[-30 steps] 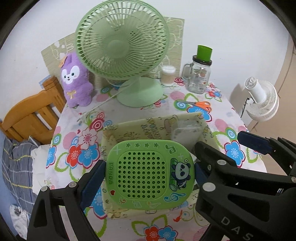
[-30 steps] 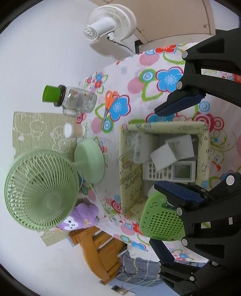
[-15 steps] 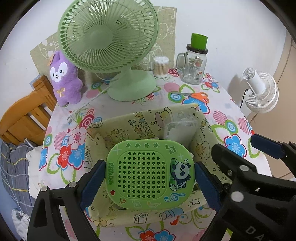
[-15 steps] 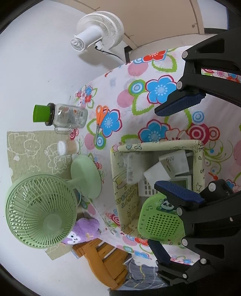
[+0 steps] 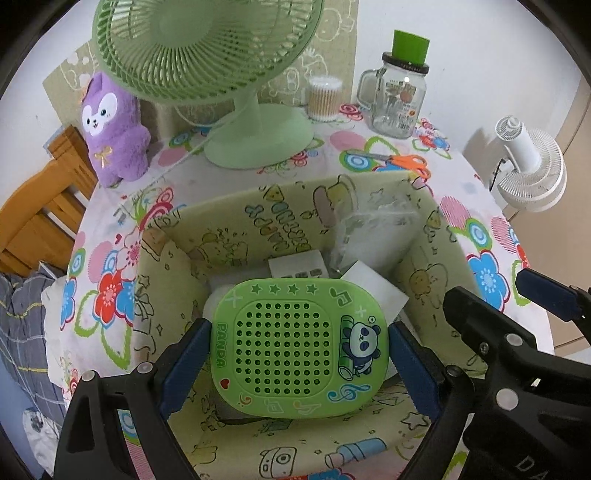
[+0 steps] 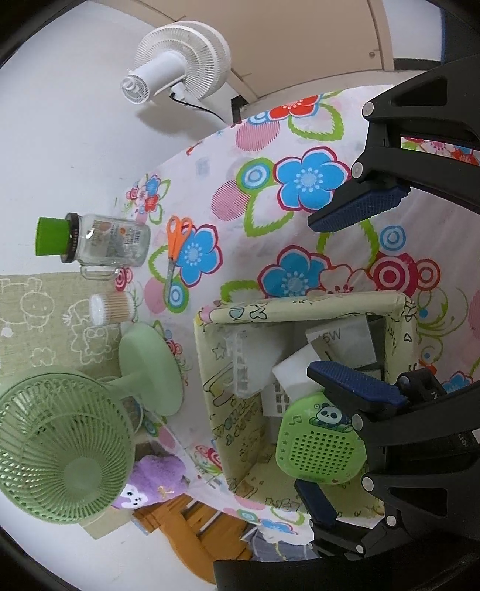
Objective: Organize rigid objects
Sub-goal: 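Lower the green panda mat into the box and open the left tool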
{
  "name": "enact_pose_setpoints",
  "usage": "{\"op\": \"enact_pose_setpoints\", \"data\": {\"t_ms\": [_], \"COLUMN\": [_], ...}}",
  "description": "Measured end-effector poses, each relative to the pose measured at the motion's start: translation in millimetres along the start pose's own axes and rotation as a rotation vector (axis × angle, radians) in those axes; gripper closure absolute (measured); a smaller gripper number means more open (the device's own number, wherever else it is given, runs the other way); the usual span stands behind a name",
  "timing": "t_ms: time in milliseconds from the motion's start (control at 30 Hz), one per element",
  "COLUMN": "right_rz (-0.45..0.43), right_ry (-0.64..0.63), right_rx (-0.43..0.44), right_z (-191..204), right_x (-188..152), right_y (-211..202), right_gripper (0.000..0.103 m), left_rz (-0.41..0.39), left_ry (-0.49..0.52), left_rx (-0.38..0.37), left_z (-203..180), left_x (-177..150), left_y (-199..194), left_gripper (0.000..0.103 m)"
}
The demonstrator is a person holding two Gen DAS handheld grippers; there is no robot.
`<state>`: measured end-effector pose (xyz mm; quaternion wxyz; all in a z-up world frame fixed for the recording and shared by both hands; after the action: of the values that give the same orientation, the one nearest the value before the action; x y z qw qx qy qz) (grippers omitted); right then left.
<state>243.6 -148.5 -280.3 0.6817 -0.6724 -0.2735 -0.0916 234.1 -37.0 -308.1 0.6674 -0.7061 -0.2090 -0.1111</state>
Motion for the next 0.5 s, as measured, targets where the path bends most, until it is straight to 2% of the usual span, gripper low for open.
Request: {"op": "enact_pose_setpoints", "data": {"t_ms": [500], "right_rz": [0.029], "right_ry": [0.010], "right_rx": [0.008], "right_z": [3.2], "right_x": [-3.7], "right_y": [12.1], "right_gripper": [0.028], "left_rz": [0.051], "left_ry": [-0.035], "left_rx": [-0.033], "left_z": [0.4], "left_x": [-6.1], "left_y": [14.1], "left_gripper": [0.006]}}
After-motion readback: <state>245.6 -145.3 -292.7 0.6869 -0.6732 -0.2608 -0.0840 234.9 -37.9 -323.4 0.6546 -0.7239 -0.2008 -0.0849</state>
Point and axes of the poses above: each gripper's, at about its wrist camera, not at the fingertips, and y roughly the way its jaws point, z to its left, x to its top, the point moved 10 cm from there along y, roughly the way its jaws point, and after that the axes turned 14 degrees about -y, right-handed, at the moved point
